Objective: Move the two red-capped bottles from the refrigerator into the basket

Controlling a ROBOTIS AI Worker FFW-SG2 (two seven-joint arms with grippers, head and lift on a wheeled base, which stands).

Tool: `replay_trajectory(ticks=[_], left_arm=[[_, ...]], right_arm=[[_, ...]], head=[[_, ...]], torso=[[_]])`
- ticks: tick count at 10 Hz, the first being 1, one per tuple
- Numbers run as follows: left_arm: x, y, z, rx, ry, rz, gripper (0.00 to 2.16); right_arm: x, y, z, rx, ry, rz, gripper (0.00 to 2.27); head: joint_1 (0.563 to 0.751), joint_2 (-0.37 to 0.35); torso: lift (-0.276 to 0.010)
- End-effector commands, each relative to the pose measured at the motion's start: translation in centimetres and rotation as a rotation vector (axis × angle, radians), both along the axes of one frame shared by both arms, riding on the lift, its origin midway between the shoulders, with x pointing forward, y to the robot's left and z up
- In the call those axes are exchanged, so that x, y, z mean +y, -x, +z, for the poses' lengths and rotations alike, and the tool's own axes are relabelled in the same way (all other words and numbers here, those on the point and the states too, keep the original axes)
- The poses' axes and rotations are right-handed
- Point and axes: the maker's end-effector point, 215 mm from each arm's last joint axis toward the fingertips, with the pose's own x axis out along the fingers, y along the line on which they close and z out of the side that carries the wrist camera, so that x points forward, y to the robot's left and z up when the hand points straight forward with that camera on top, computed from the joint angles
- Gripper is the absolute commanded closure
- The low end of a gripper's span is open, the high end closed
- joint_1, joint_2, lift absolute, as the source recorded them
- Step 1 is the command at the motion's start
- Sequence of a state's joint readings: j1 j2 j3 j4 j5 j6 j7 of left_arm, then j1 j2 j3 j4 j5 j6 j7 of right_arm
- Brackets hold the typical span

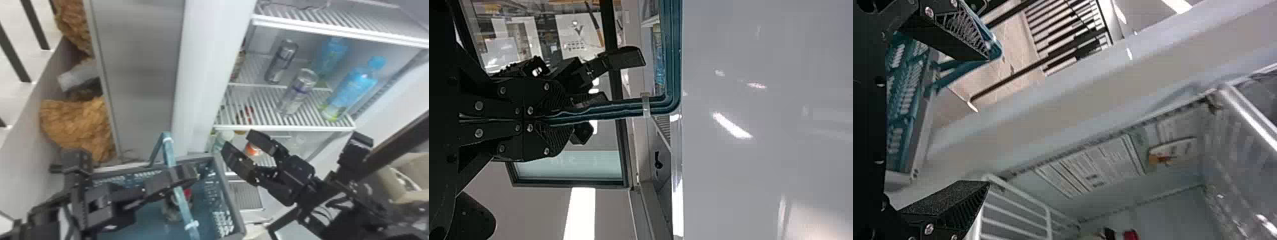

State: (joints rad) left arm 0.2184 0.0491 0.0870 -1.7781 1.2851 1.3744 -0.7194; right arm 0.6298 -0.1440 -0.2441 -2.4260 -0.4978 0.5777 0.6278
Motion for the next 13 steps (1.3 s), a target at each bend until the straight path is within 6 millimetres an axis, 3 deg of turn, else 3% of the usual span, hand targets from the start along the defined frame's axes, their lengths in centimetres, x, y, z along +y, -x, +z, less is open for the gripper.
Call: replay_trajectory(ticks=[1,4,9,11,13], left_arm=[[0.0,0.0,0.0,0.0,0.001,-0.001,1.2],[0.0,0.0,0.1,-0.003,0.001,-0.001,1.2],[-0.2,0.1,0.1,-0.002,0.002,-0.005,1.2],[-0.3,0.0,0.3,-0.007,0.003,-0.009,1.2],[-0.4,0.0,0.3,-0.009,0.002,-0.011,1.2]], right_arm=[[-1.1,-0.4,1.5,-0.05,0.019,-0.04,0.12],[-3.4,-2.1,3.3,-0.132,0.029,-0.162,0.12],[-7.7,-6.0,4.3,-0.199,0.134,-0.36,0.12],[-8.8,-8.0,4.2,-0.228,0.145,-0.405,0.12],[-8.5,-10.0,3.5,-0.233,0.136,-0.422,0.13]], head=[[0.695,-0.288],[0.695,-0.322],[0.695,-0.35],[0.695,-0.35],[0.695,-0.35]], torso=[[0.0],[0.0],[0.0],[0.0],[0.0]])
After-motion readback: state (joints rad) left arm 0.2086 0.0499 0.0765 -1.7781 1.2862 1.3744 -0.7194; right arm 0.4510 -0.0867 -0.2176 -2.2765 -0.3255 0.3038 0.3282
